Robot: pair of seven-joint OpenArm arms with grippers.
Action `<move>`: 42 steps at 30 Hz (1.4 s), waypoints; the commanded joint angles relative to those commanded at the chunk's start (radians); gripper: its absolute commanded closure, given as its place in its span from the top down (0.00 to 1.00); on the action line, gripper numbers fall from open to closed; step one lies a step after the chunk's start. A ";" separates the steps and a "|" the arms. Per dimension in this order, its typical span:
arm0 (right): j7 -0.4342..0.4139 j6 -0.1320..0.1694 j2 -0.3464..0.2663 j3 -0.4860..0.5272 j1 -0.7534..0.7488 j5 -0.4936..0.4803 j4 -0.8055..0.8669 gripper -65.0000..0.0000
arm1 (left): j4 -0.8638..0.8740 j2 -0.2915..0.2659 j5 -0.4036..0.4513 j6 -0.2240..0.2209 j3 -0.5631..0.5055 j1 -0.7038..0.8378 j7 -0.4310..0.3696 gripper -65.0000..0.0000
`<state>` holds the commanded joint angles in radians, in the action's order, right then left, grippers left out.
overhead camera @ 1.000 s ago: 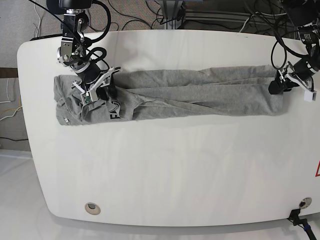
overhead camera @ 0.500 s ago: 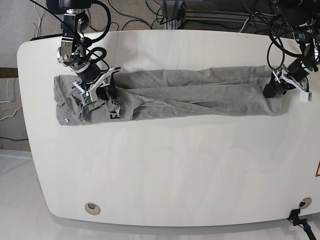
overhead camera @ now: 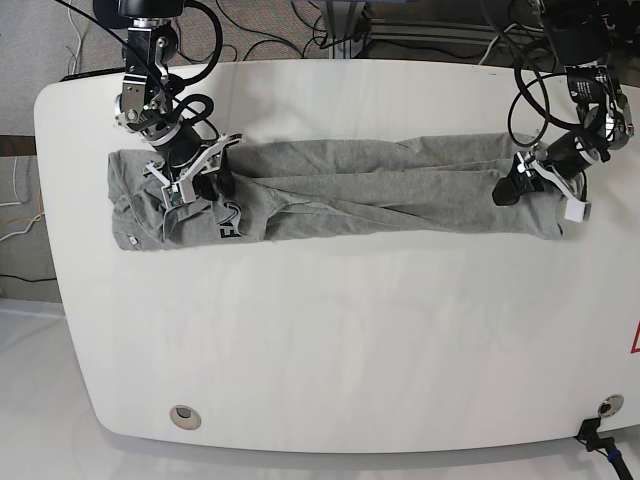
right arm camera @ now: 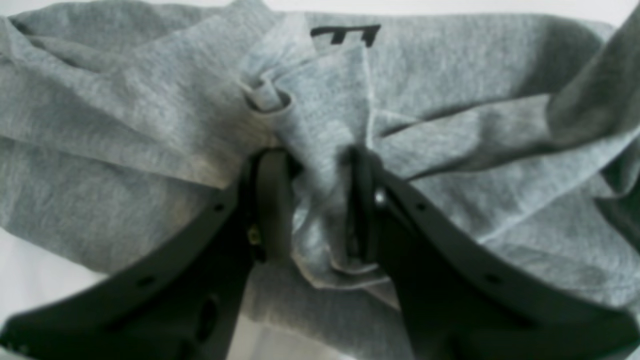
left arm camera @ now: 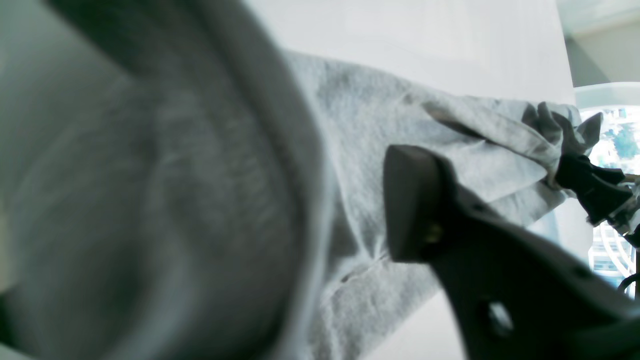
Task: Fold the T-shirt properly
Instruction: 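Fold the strip end with the left gripper toward the right gripper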
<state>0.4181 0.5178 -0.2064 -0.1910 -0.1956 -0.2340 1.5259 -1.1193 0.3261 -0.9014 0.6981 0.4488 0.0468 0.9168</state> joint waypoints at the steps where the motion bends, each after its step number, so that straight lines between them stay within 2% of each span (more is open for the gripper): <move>1: 0.000 0.000 0.000 0.000 0.000 0.000 0.000 0.31 | 0.000 0.000 0.000 0.000 0.000 0.000 -0.002 0.32; 5: 0.000 0.000 0.002 0.000 0.000 0.000 0.000 0.31 | -0.002 0.002 0.003 0.000 0.000 0.000 -0.003 0.04; 6: 0.000 0.000 0.008 0.000 0.000 0.000 0.000 0.31 | -0.002 0.009 0.017 0.000 0.000 -0.002 -0.003 0.00; 9: 0.000 0.000 0.015 0.000 0.000 0.008 0.000 0.31 | -0.009 0.020 0.074 0.000 0.002 -0.005 -0.005 0.00; 12: 0.000 0.000 0.015 0.000 0.000 0.008 0.000 0.31 | -0.104 0.018 0.110 0.000 0.002 0.002 -0.003 0.00; 15: 0.000 0.000 0.018 0.000 0.000 0.006 -0.006 0.31 | -0.201 0.017 0.120 0.000 0.002 0.006 0.009 0.00; 17: 0.000 0.000 0.026 0.000 0.003 0.008 -0.026 0.31 | -0.255 0.014 0.117 0.000 0.000 0.015 0.051 0.00; 24: -0.002 -0.002 0.026 0.023 0.003 0.008 -0.044 0.31 | -0.453 -0.104 0.117 0.000 -0.002 0.012 0.199 0.00; 27: -0.002 -0.003 0.026 0.032 0.003 0.008 -0.043 0.31 | -0.526 -0.170 0.121 0.000 -0.003 0.011 0.236 0.00; 30: -0.002 -0.005 0.026 0.032 0.003 0.008 -0.043 0.31 | -0.549 -0.212 0.121 0.000 -0.038 -0.014 0.279 0.00; 34: -0.002 -0.005 0.028 0.032 0.003 0.008 -0.043 0.31 | -0.543 -0.235 0.121 0.000 -0.135 -0.026 0.281 0.00; 38: -0.002 -0.005 0.028 0.032 0.003 0.006 -0.041 0.31 | -0.542 -0.292 0.123 0.000 -0.173 -0.057 0.281 0.00; 42: -0.002 -0.005 0.028 0.032 0.003 0.005 -0.041 0.31 | -0.540 -0.305 0.123 0.000 -0.276 -0.086 0.279 0.00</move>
<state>0.4166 0.5132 -0.1788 -0.1588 -0.1926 -0.2294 1.4845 -1.6594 0.0207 -0.7787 0.6981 0.1726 -0.0391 1.1960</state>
